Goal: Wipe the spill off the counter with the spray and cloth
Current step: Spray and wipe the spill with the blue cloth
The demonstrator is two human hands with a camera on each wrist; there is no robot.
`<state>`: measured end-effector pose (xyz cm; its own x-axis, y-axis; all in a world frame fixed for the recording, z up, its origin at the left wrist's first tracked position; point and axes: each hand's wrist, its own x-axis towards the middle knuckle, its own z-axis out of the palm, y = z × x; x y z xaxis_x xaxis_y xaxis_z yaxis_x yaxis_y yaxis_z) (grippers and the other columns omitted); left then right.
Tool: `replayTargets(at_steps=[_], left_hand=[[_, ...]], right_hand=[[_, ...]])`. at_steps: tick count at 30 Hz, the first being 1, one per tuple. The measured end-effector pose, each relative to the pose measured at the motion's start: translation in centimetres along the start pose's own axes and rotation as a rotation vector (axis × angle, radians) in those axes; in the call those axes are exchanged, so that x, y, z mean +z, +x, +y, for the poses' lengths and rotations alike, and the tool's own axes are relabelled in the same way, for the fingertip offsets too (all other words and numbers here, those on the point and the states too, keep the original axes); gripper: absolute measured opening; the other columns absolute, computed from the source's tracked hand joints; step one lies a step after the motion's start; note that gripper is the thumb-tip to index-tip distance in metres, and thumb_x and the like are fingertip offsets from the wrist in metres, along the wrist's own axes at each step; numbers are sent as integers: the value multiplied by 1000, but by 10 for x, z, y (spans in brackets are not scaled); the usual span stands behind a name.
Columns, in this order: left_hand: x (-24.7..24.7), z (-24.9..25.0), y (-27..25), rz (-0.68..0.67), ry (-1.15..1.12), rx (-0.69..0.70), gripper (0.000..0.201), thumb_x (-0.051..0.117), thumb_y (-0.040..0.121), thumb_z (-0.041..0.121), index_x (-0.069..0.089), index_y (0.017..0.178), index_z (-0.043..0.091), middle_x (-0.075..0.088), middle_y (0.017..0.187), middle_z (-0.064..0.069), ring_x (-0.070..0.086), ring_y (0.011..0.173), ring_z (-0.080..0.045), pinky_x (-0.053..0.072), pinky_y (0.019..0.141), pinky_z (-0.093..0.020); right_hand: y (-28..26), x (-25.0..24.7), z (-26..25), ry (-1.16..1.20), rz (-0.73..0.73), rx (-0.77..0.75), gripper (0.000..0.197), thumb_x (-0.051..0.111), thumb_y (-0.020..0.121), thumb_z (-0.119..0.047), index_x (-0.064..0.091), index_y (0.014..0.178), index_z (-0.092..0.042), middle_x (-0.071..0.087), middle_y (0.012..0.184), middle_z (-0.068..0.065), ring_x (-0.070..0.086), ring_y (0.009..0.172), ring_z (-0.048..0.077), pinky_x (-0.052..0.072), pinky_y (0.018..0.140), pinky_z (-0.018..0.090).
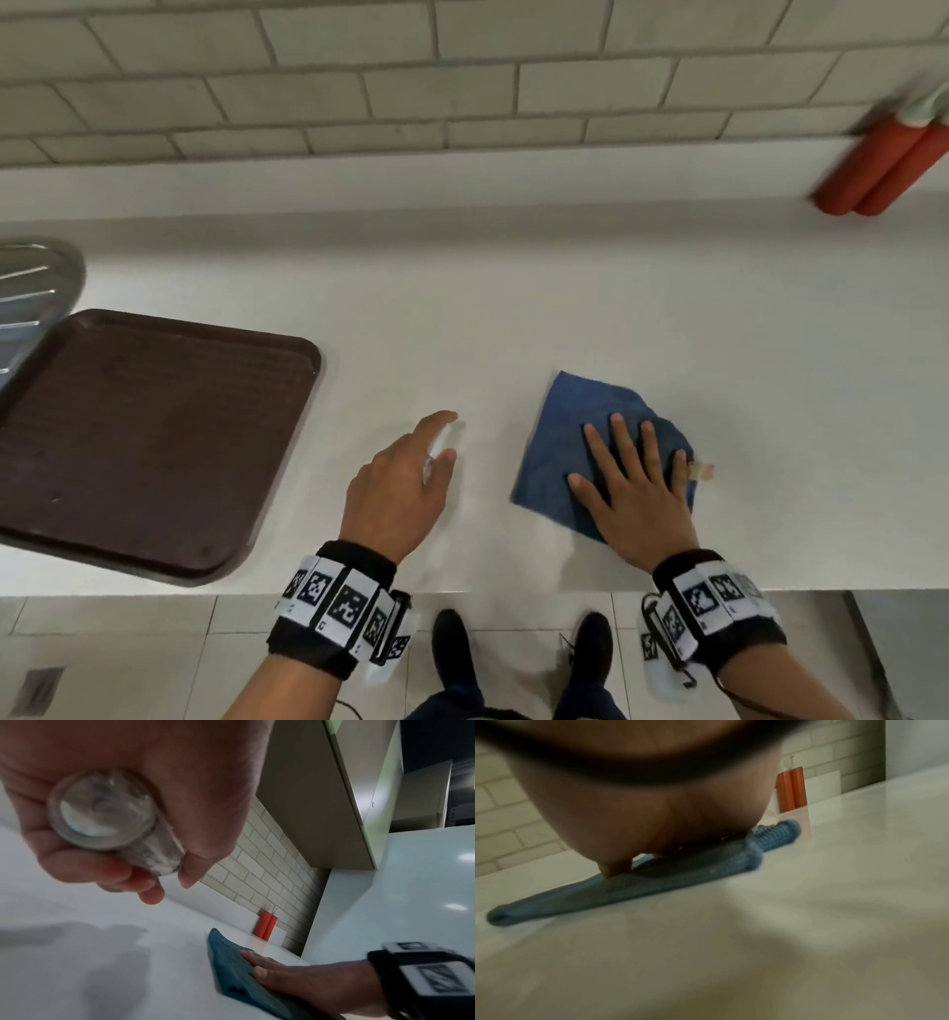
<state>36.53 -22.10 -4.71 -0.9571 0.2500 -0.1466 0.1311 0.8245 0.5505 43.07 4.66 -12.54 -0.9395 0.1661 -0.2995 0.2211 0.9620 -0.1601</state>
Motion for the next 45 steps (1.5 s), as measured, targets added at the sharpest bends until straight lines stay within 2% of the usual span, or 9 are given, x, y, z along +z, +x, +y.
replayTargets(at_steps=[6,13,18,22,26,32,36,40,45], left_hand=[[17,33,-2,-28,55,-49,41,47,101,41,41,142,46,71,109,9,67,103,-15,48,75,-31],[42,85,-3,2,66,-79,43,46,101,42,42,144,43,70,120,7,67,107,-16,48,78,-31],[54,108,-1,31,-1,-111,43,48,100,44,42,142,47,68,106,13,67,102,-15,48,77,-30],[52,112,3,46,-22,-118,42,47,100,45,41,142,48,67,119,15,65,105,-13,47,83,-30],[36,106,14,65,-25,-112,41,47,100,45,42,141,49,68,111,15,65,102,-13,47,81,-31],[12,68,36,68,-36,-115,41,48,100,43,42,141,48,64,97,13,63,97,-15,48,81,-34],[-5,34,47,59,-72,-128,42,50,99,43,42,140,50,56,82,16,55,83,-9,42,76,-30],[-24,1,53,35,-123,-134,41,50,99,45,42,139,51,63,99,17,61,93,-10,43,77,-29],[-47,-24,66,16,-164,-122,42,48,99,46,39,138,55,64,98,13,65,98,-15,52,82,-36]], right_hand=[[-60,-1,87,54,-5,49,71,-4,84,-77,-15,148,-48,-15,161,-9,-14,147,22,-3,116,55],[5,-41,204,13,-104,258,73,-6,82,-73,-20,148,-43,-18,162,-1,-12,148,33,5,113,66],[-27,-14,123,-98,-6,-70,67,12,96,-58,32,151,-23,27,158,13,27,141,46,21,102,74],[-62,3,88,-102,-18,-325,68,39,89,-63,34,149,-33,30,158,2,22,145,36,19,103,67],[-24,-12,109,-133,-89,-256,65,19,94,-67,35,148,-36,35,156,0,23,142,33,17,104,63],[72,-57,80,-36,-189,-64,71,14,92,-69,-10,151,-41,-23,160,-4,-19,147,31,-4,112,66],[145,-74,15,-46,-203,-41,71,19,94,-67,-11,152,-39,-24,160,-2,-23,145,34,-5,111,69],[164,-65,-79,-47,-252,-165,76,23,92,-70,-8,153,-36,-25,160,0,-25,144,37,-10,108,71],[84,-17,-148,-162,-165,-460,71,32,88,-68,32,149,-32,27,159,5,21,144,42,10,103,68]])
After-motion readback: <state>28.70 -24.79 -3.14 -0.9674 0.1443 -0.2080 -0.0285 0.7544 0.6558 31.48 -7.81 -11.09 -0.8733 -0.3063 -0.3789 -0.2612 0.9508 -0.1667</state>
